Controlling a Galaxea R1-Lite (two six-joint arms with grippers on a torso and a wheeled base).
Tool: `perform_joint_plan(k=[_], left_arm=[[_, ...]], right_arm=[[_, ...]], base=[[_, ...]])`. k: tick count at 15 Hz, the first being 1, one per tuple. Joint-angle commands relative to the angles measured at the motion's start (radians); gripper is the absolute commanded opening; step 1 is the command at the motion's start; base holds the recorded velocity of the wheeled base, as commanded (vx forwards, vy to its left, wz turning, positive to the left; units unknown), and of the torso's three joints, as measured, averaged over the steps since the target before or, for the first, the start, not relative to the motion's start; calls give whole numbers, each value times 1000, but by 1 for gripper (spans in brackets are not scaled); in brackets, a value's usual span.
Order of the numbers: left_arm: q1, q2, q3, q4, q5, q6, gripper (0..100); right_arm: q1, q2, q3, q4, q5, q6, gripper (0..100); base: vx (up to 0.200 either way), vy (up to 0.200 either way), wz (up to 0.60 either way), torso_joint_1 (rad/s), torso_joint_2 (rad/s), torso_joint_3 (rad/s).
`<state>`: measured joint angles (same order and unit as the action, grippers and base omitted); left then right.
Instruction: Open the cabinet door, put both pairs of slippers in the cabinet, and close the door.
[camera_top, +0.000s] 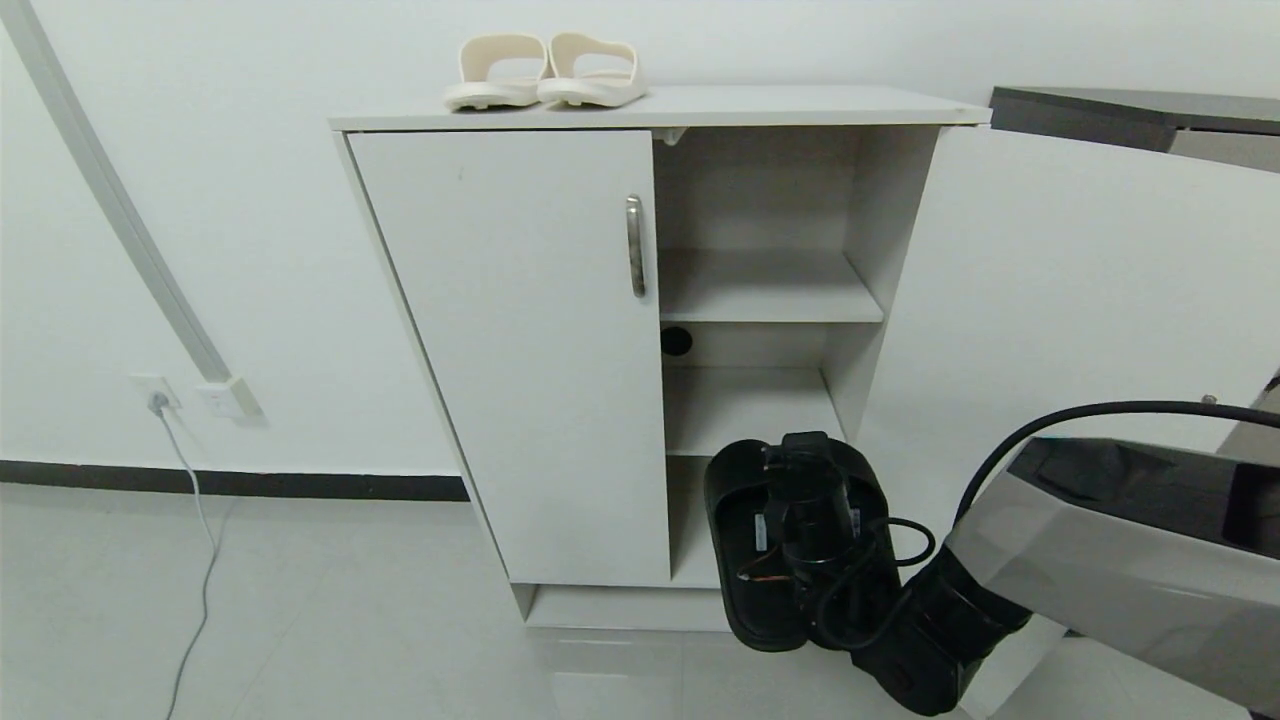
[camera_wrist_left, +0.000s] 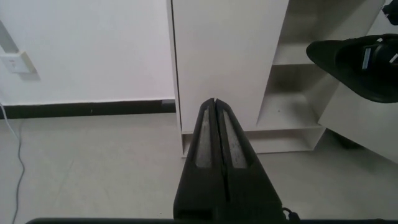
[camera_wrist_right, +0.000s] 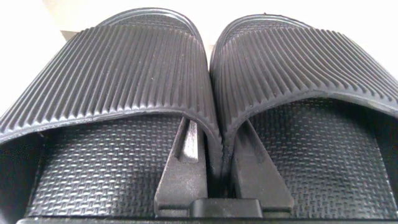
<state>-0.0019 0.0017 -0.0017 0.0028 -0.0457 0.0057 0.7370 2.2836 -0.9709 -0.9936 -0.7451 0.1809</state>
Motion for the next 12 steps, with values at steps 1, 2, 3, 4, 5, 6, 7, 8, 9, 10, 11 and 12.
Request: perform_joint_plan(k=[1,2,3,4,5,6,7,8,9,10,11,12], left_arm=[[0,1,0,0,0,0,0],[0,1,0,0,0,0,0],[0,1,0,0,0,0,0],[0,1,0,0,0,0,0],[0,1,0,0,0,0,0],[0,1,0,0,0,0,0],[0,1,0,0,0,0,0],[0,1,0,0,0,0,0],[0,1,0,0,0,0,0],[0,1,0,0,0,0,0],[0,1,0,0,0,0,0],[0,1,0,0,0,0,0]], right_arm=[[1,4,-2,-2,0,0,0],[1,5,-2,-2,0,0,0],[1,8,-2,-2,1,0,0],[1,11,-2,-7,1,0,0],[1,13,-2,-8,1,0,0],[1,13,-2,-8,1,0,0],[1,13,-2,-8,1,0,0],[1,14,-2,-10,1,0,0],[1,14,0,-13,1,2,0],[1,25,0,-33,1,2,0],[-1,30,0,-51,1,2,0],[-1,43,3,-109,0,-8,0]], base=[[0,0,0,2,2,-178],[0,0,0,2,2,-173],[0,0,0,2,2,-198],[0,0,0,-2,2,-188],[0,0,0,7,2,-193],[0,0,0,2,2,-198],[0,0,0,-2,7,-198],[0,0,0,2,2,-193],[0,0,0,2,2,-198],[0,0,0,2,2,-207],[0,0,0,-2,2,-188],[0,0,0,2,-2,-119]])
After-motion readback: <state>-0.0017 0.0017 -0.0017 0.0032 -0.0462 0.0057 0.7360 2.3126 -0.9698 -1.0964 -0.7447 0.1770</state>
